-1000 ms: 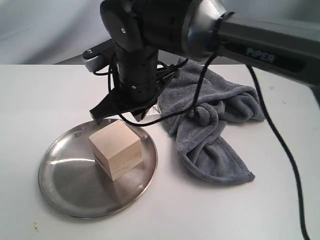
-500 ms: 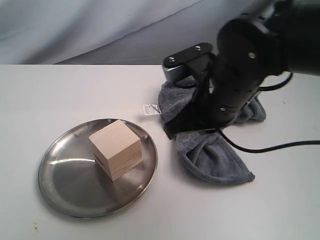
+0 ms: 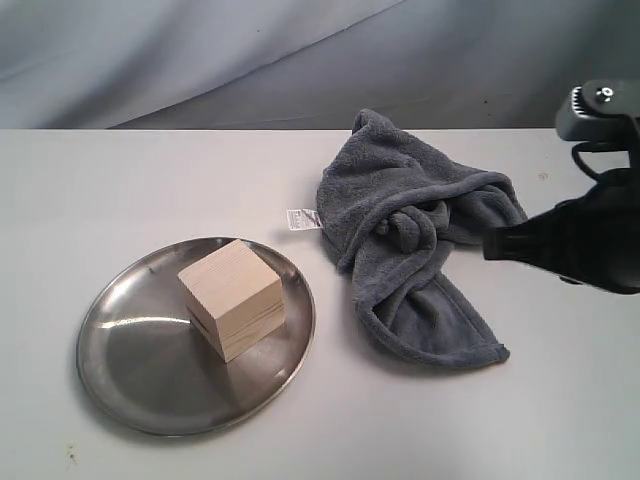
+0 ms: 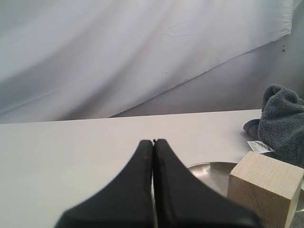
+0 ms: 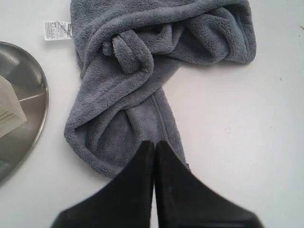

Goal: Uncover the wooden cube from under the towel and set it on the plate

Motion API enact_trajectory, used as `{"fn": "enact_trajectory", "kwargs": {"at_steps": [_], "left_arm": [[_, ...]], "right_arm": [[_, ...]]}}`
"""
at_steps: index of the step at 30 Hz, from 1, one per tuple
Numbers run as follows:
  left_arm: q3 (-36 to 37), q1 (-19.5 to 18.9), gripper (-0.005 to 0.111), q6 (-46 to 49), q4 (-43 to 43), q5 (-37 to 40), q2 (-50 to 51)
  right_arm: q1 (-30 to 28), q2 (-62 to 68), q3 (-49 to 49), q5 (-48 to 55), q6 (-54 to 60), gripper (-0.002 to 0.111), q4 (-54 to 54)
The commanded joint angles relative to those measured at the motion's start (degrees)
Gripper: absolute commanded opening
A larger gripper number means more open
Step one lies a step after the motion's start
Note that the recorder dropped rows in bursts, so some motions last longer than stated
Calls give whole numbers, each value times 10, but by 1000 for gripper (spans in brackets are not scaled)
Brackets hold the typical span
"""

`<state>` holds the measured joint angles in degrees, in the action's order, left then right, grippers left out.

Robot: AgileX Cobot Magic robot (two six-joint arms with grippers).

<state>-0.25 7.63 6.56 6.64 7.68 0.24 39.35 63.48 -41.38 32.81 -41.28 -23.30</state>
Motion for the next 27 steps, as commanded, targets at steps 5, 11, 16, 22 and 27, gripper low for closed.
{"fn": "enact_trajectory", "kwargs": {"at_steps": [5, 11, 16, 22, 27], "left_arm": [[3, 3, 0, -1, 1, -1, -2], [3, 3, 0, -1, 1, -1, -2], [3, 3, 0, -1, 1, -1, -2], [3, 3, 0, -1, 1, -1, -2], [3, 3, 0, -1, 1, -1, -2]], "right_arm": [[-2, -115, 60, 11, -25, 0, -11], [-2, -185, 105, 12, -74, 0, -25], [-2, -236, 153, 12, -151, 0, -64], [-2, -292, 204, 12, -175, 0, -80], [-42, -339, 244, -24, -133, 0, -19]]}}
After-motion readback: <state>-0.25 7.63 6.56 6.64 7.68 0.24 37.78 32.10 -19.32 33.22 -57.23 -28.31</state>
